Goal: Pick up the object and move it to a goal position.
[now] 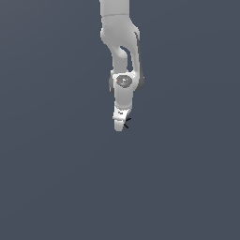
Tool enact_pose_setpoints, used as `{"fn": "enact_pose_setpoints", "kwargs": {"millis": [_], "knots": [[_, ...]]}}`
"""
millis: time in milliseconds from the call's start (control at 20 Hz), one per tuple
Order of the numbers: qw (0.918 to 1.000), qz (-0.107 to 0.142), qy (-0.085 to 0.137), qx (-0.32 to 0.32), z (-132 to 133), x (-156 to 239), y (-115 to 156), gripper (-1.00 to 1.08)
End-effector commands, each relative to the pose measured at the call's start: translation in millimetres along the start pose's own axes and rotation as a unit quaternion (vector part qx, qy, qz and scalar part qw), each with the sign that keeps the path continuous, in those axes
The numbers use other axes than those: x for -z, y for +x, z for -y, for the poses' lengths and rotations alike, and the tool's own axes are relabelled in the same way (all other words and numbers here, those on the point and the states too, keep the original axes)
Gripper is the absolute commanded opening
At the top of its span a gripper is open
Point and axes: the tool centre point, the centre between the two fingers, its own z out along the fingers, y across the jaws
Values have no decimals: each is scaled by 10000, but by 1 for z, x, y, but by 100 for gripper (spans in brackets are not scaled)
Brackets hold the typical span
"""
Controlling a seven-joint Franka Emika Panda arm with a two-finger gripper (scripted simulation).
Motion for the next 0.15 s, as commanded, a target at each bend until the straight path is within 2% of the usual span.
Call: {"fn": "enact_pose_setpoints", "kwargs": {"millis": [0,100], "knots": [[10000,0,-2,-3,1,0,0,-100],[10000,0,-2,-3,0,0,0,-100]]}}
